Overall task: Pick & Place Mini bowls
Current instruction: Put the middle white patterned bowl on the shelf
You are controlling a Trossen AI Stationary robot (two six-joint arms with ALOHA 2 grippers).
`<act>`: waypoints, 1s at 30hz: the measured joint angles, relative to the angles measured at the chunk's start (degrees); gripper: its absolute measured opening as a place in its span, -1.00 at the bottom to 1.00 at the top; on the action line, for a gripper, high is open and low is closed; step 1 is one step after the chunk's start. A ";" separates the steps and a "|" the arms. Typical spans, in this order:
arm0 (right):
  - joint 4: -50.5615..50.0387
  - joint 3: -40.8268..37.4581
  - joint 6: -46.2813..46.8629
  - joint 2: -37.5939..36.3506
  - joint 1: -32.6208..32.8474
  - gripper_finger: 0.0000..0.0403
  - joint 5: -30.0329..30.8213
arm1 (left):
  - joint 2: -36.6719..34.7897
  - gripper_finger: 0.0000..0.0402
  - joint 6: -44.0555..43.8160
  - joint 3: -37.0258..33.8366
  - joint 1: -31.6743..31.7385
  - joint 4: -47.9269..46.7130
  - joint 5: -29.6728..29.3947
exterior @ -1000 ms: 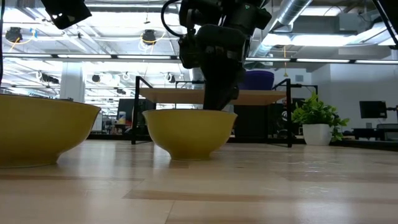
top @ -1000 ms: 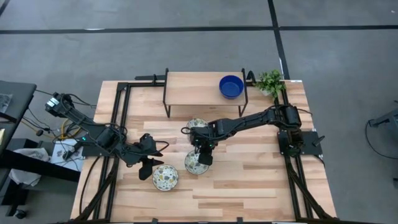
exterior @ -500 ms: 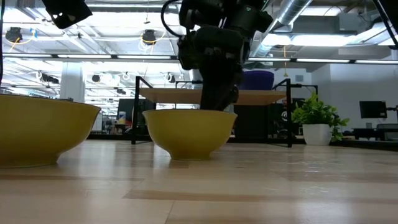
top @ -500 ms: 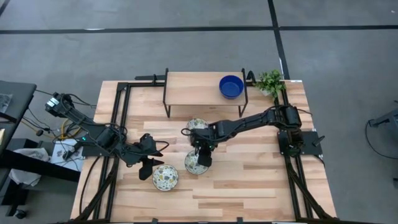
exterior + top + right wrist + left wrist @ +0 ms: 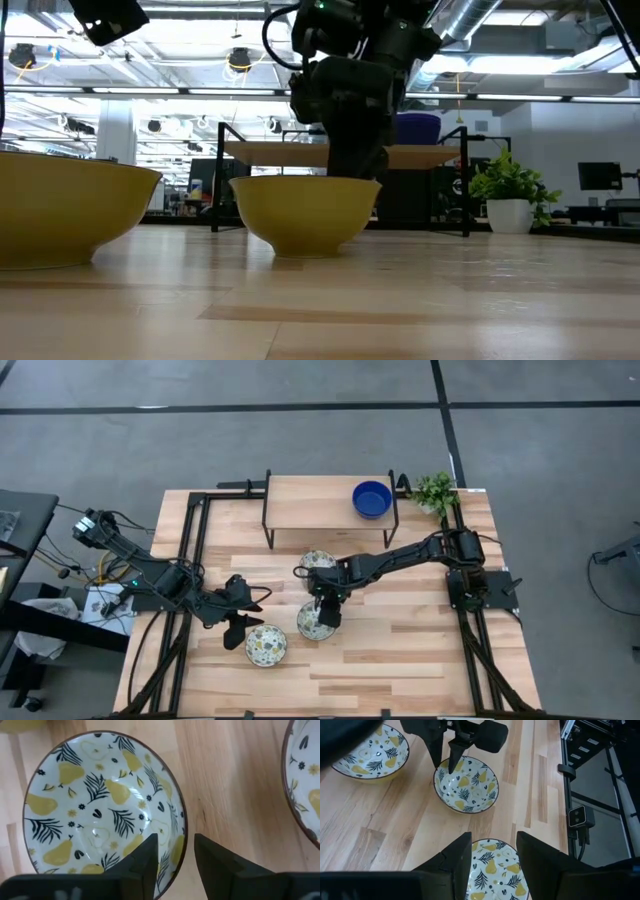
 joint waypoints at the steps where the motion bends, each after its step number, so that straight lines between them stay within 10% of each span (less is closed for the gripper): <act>1: 0.00 0.00 0.00 0.00 0.00 -0.44 0.00 | 0.00 -0.23 0.00 0.00 0.01 0.00 0.00; 11: 0.59 0.11 0.25 -0.10 -0.10 -0.95 -2.25 | 0.00 -0.23 0.00 0.00 -0.01 0.04 -0.01; 30: -0.68 3.64 -0.59 0.00 -2.31 -0.99 -8.94 | -0.02 -0.23 -0.15 0.00 -0.01 0.31 -0.01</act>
